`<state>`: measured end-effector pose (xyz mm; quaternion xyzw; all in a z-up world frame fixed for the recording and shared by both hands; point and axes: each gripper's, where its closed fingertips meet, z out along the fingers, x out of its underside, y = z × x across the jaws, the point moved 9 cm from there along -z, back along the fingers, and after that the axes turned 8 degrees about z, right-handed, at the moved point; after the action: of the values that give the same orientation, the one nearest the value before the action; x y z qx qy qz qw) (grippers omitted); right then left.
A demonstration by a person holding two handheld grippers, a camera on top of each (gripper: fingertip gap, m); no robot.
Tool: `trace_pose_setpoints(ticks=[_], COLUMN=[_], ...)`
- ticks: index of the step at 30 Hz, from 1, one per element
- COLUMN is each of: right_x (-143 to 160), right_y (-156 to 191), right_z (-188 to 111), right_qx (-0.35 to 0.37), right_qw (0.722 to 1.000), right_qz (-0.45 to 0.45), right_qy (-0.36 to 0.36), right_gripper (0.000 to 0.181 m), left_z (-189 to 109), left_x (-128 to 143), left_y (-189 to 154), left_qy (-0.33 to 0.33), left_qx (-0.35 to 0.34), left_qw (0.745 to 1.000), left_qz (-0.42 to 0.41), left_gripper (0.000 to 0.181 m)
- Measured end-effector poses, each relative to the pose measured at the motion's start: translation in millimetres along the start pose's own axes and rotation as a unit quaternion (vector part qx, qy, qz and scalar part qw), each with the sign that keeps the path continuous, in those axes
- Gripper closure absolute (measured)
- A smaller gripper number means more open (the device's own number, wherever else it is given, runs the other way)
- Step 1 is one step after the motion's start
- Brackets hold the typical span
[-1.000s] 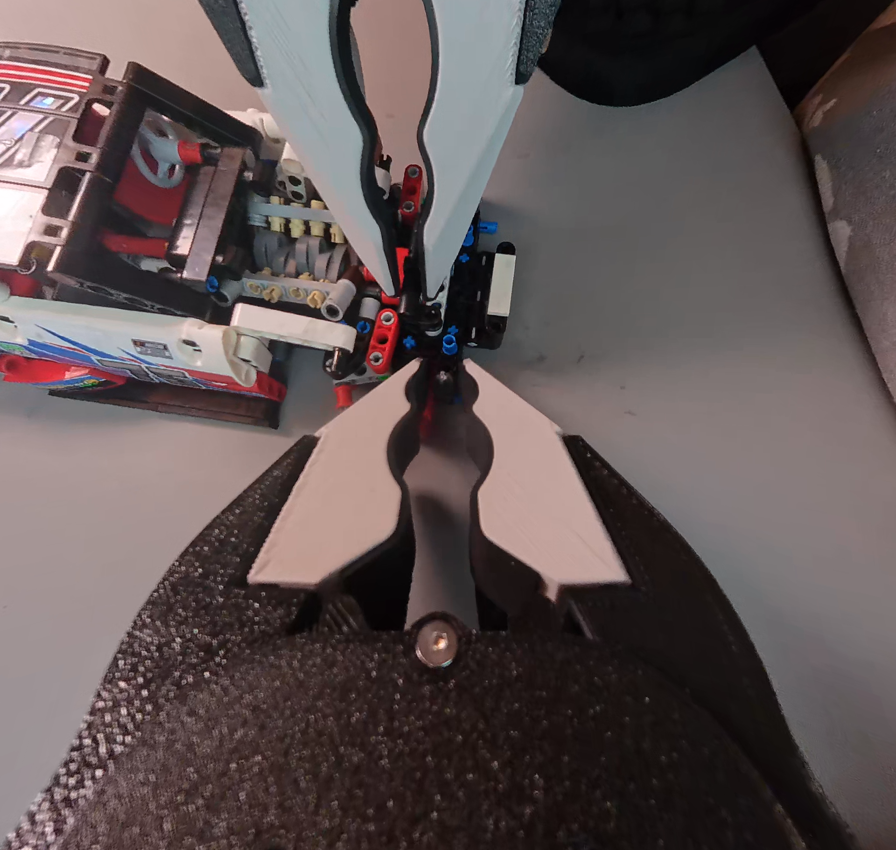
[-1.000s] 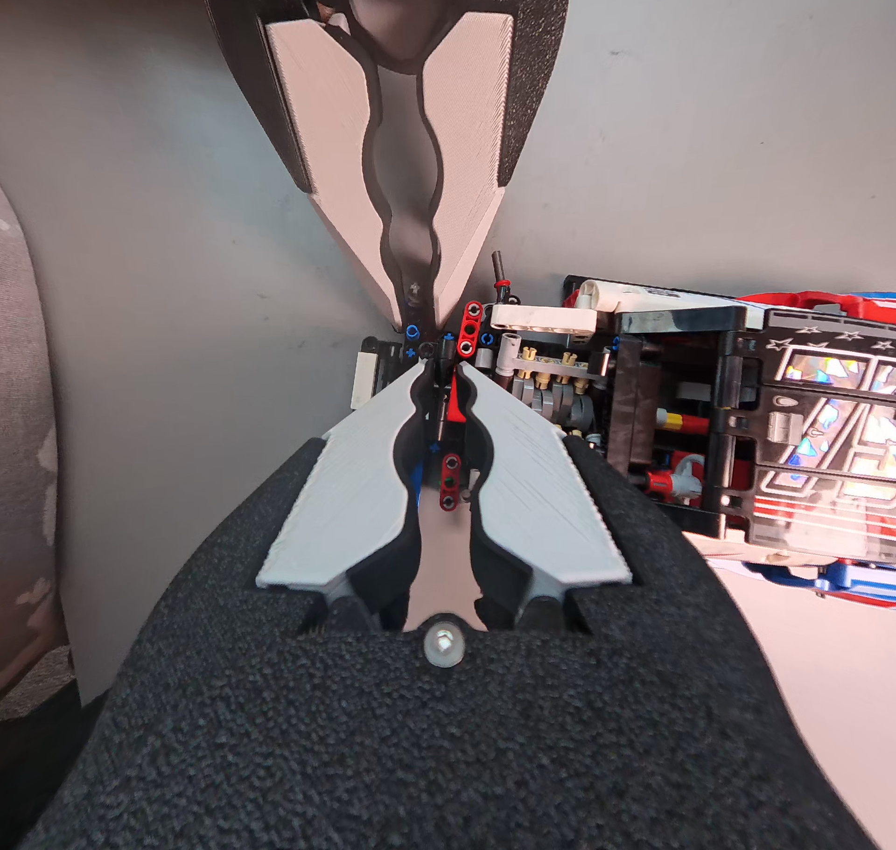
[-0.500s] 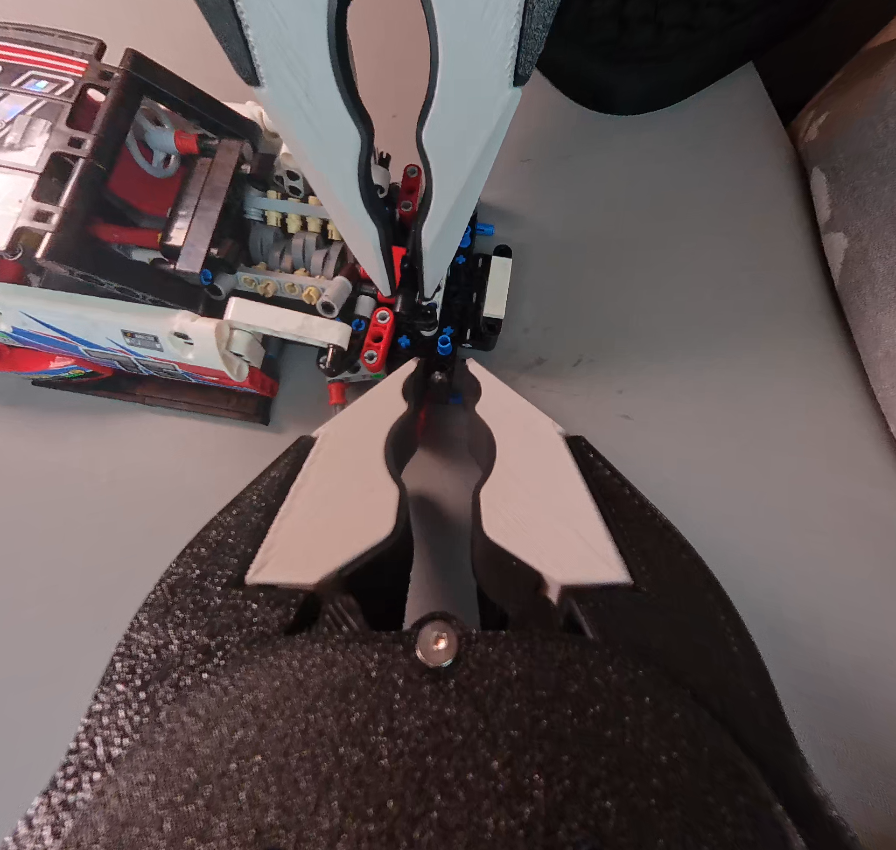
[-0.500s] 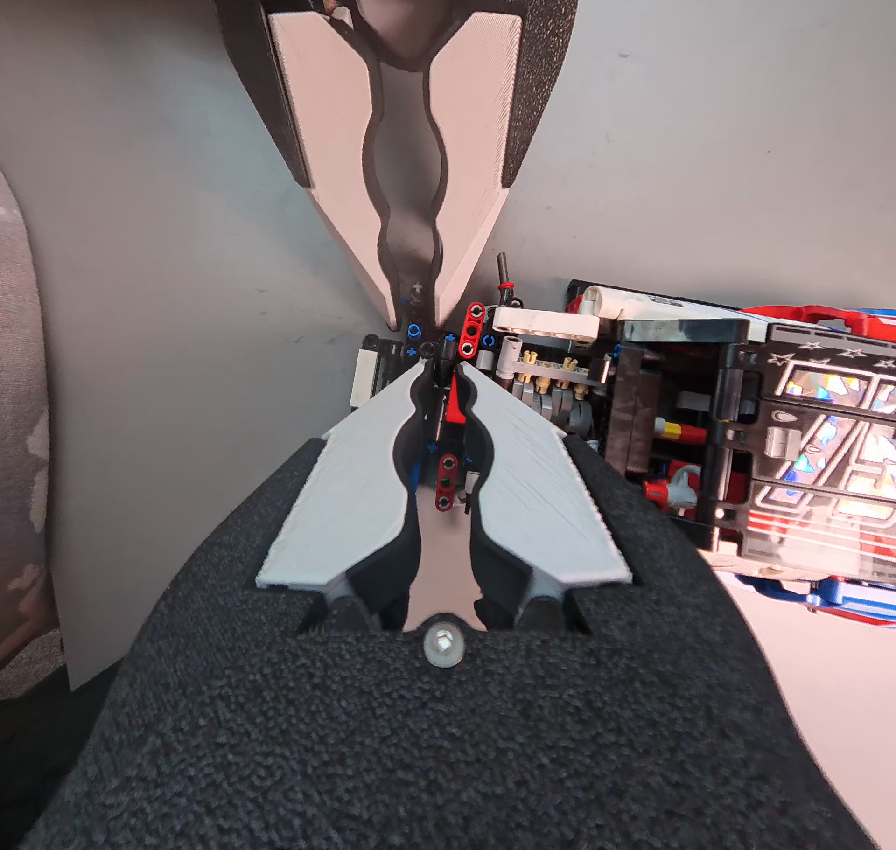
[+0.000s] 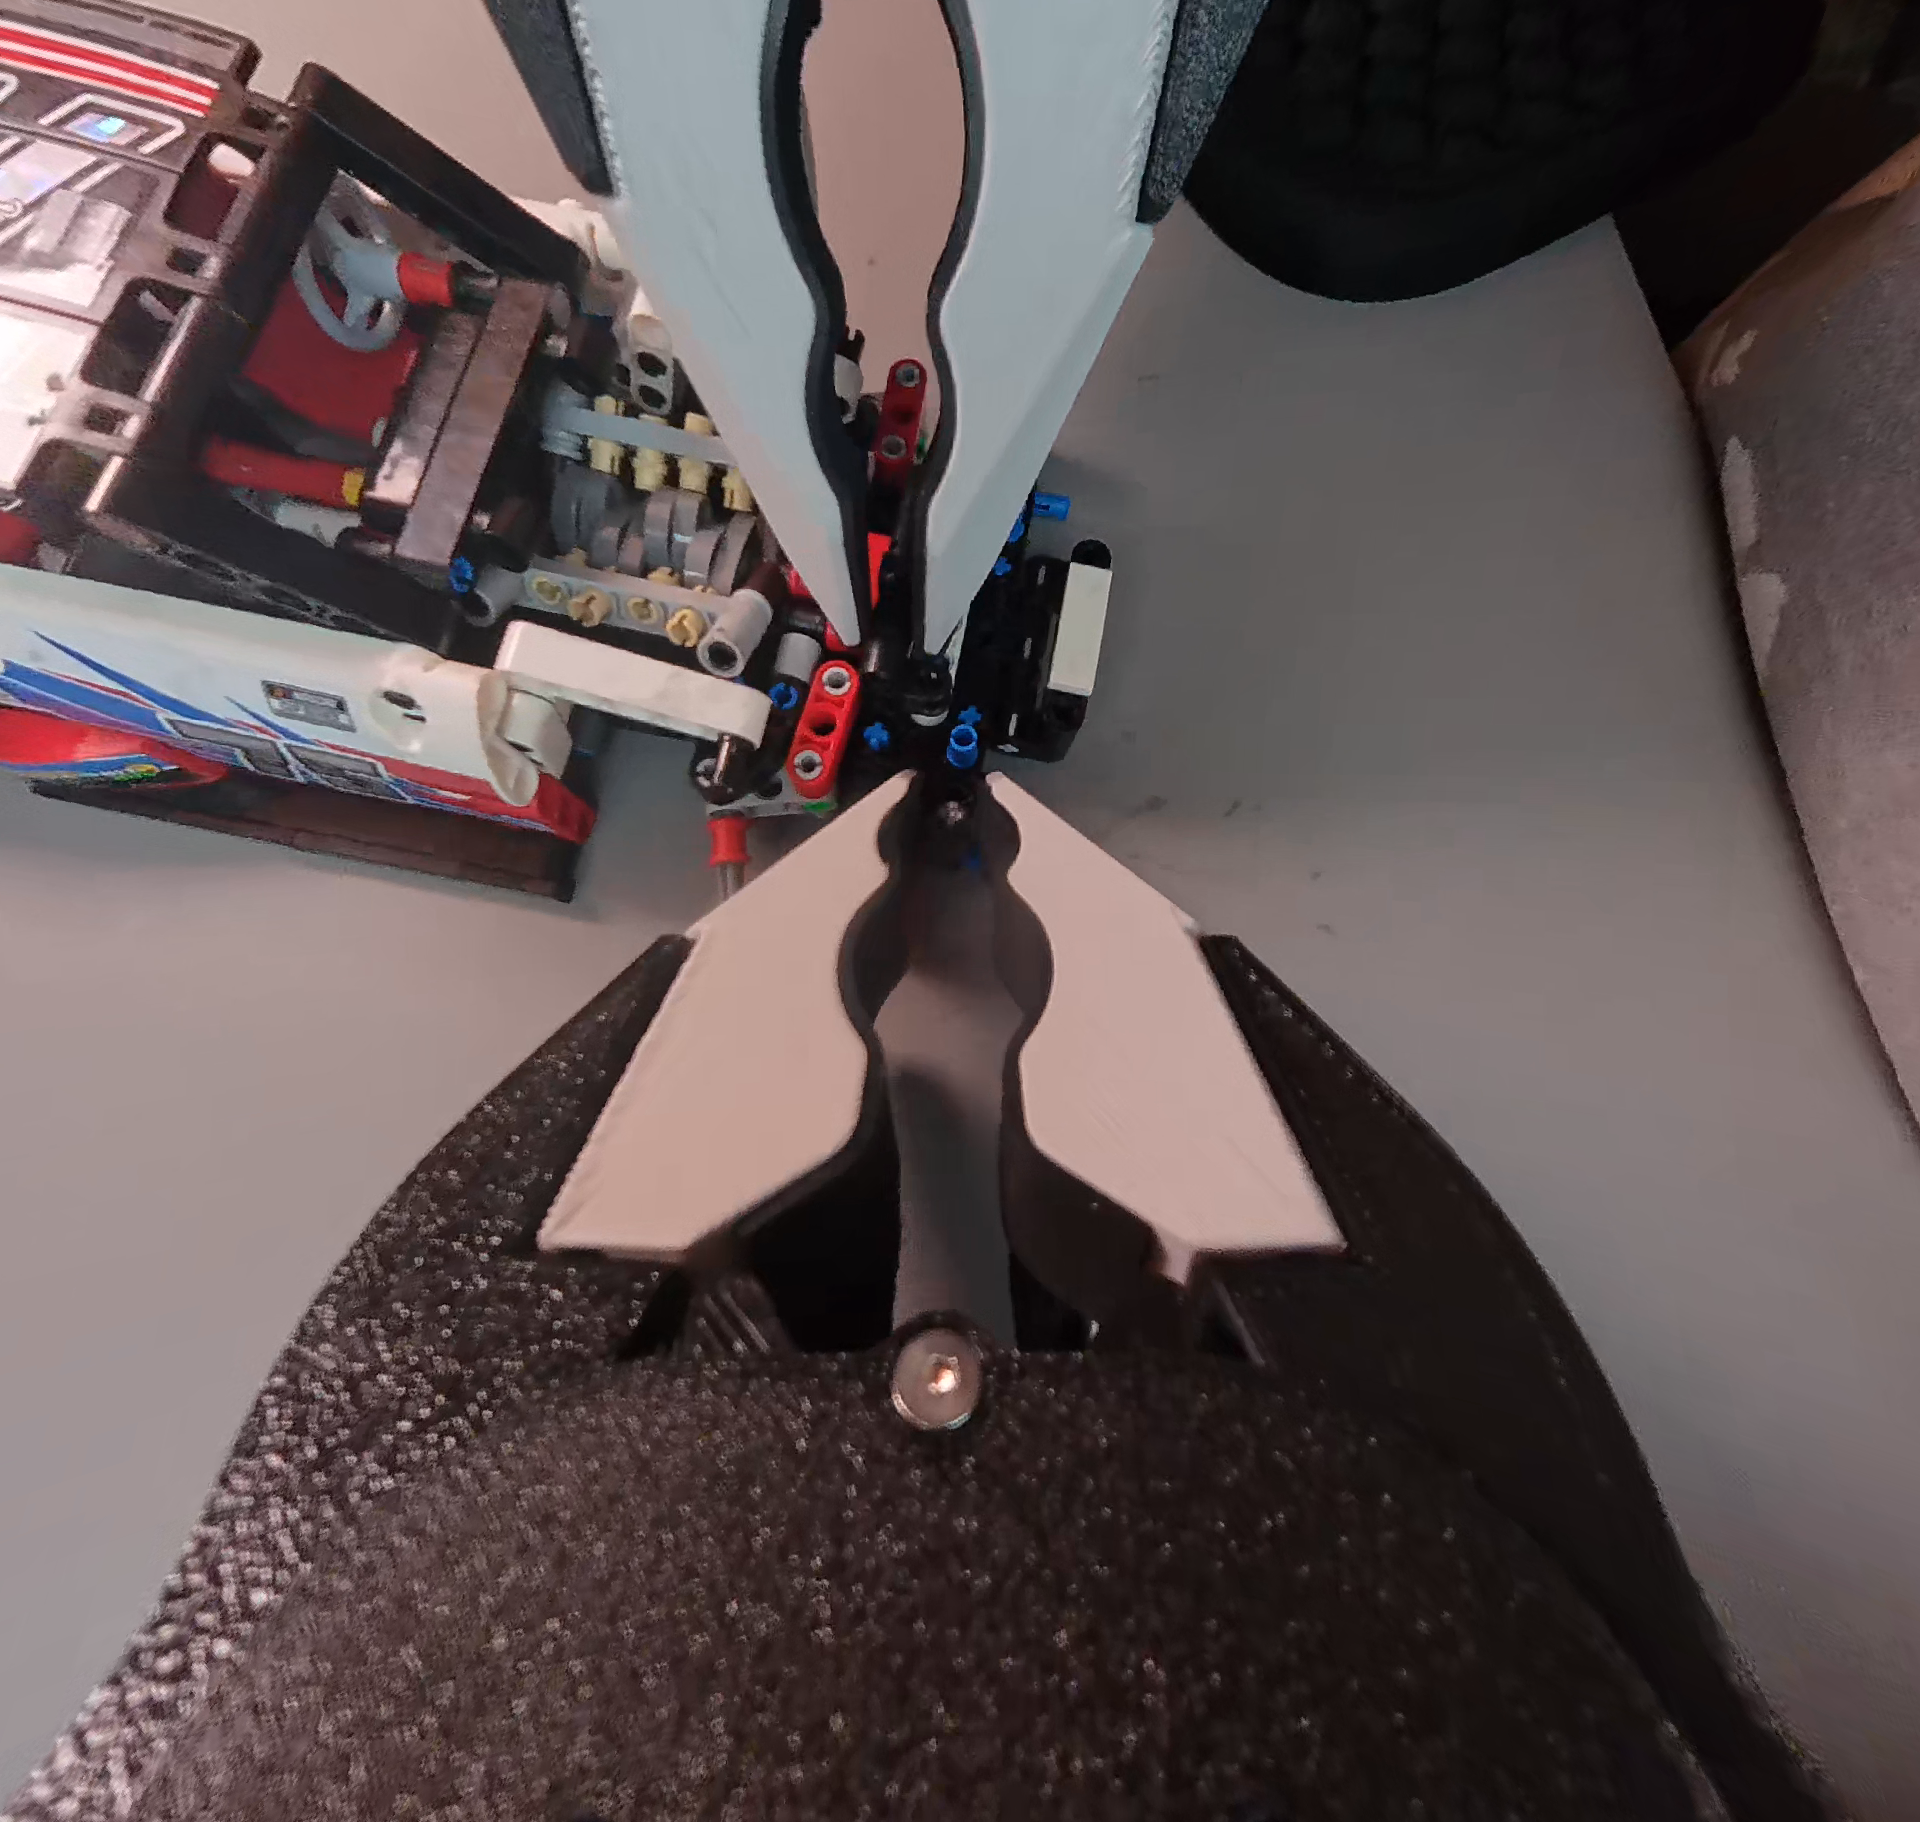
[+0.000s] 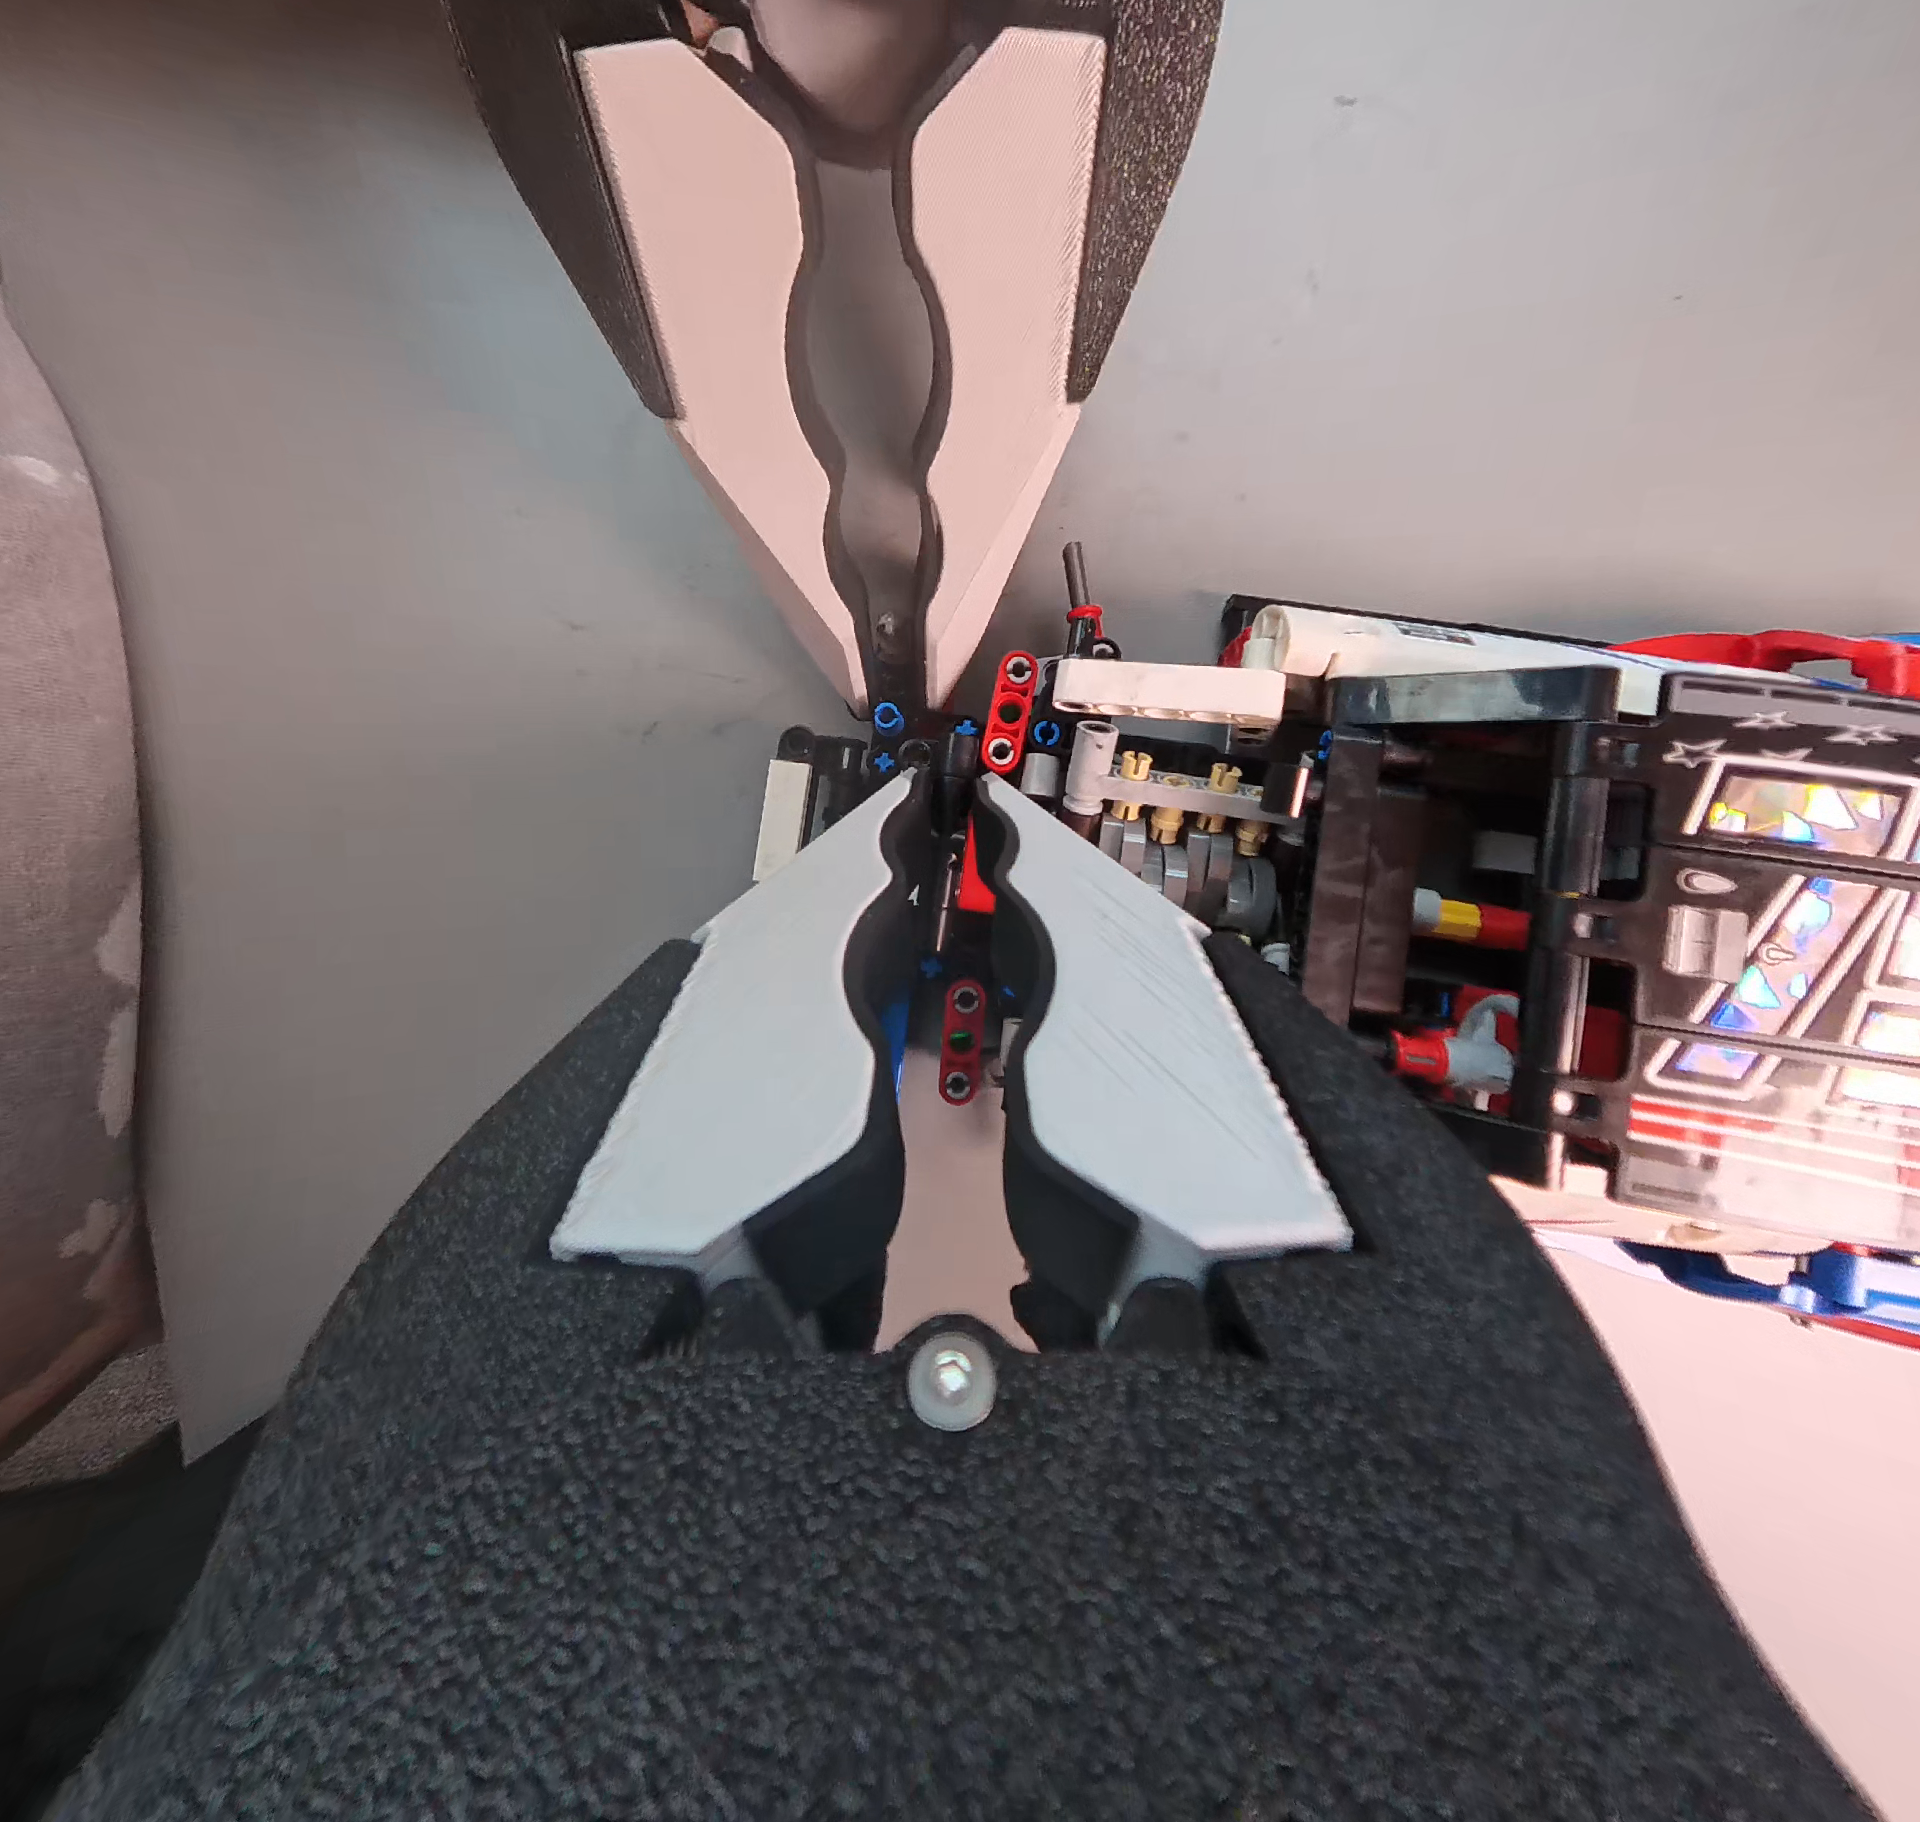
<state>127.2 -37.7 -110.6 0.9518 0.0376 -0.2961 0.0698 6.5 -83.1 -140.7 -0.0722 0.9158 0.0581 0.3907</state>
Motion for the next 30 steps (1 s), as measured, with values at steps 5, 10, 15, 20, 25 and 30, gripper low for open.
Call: trace_pose_setpoints(ticks=[5, 10, 15, 20, 25, 30], right_x=[-2, -4, -3, -5, -11, -17], right_y=[1, 2, 5, 7, 8, 9], right_z=[1, 1, 2, 4, 7, 13], right_qx=[-0.005, -0.003, -0.009, -0.009, -0.01, -0.021], right_qw=[1.0, 1.0, 1.0, 1.0, 1.0, 0.999], right_qz=[0.002, -0.007, -0.003, -0.006, -0.016, -0.022], right_qy=[0.018, 0.025, 0.014, 0.014, 0.021, 0.023], right_gripper=[0.174, 0.173, 0.174, 0.174, 0.174, 0.174], left_z=[0, -2, -6, -9, -13, -20], left_x=[-2, -1, 0, 1, -5, -13], left_y=[-3, -3, -8, -10, -4, 0], left_qy=[0.002, -0.021, -0.034, -0.037, 0.023, 0.104], left_qx=[-0.004, 0.002, -0.006, -0.004, 0.022, 0.057], left_qw=[0.999, 0.999, 0.999, 0.998, 0.999, 0.991], left_qz=[0.032, 0.026, 0.038, 0.045, 0.033, 0.068], left_gripper=[0.176, 0.177, 0.177, 0.177, 0.176, 0.175])
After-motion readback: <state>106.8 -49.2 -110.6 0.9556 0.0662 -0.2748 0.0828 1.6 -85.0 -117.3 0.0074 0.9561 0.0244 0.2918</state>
